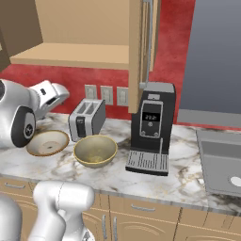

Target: Open the cabinet. Pick the bowls from the counter and place them in the cabinet. Then close the cabinet.

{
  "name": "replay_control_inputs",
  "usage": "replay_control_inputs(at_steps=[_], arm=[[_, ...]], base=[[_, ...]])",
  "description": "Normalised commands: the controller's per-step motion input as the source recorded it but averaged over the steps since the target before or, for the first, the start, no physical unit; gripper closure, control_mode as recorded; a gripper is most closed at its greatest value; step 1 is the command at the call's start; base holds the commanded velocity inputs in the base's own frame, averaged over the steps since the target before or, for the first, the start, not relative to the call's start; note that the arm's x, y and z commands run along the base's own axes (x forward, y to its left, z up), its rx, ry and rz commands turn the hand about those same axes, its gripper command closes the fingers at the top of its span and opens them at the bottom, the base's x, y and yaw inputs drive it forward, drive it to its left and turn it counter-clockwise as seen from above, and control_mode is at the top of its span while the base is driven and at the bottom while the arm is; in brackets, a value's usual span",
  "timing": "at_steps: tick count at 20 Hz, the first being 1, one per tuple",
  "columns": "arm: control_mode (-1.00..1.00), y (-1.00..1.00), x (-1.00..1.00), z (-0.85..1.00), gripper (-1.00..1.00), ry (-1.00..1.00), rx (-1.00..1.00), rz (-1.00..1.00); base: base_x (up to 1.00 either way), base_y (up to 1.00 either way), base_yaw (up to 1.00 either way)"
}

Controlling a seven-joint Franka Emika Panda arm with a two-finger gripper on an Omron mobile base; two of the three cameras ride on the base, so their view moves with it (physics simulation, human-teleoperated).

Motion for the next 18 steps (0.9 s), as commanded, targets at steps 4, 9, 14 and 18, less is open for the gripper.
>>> replay_control_inputs(at_steps=[4,9,14,18], arm=[[-1.00,-0.03,0.07,-0.08,-1.00,0.24,0.00,0.00],[-1.00,0.00,0.14,-0.25,-1.00,0.07,0.00,0.00],[-1.00,0.00,0.15,-0.37,-1.00,0.00,0.00,-0.01],[-1.00,0.00,0.01,-0.18,-1.00,0.06,0.00,-0.06]], base=[[0.00,0.00,0.00],[0.00,0.00,0.00],[0.00,0.00,0.00],[0.00,0.00,0.00]])
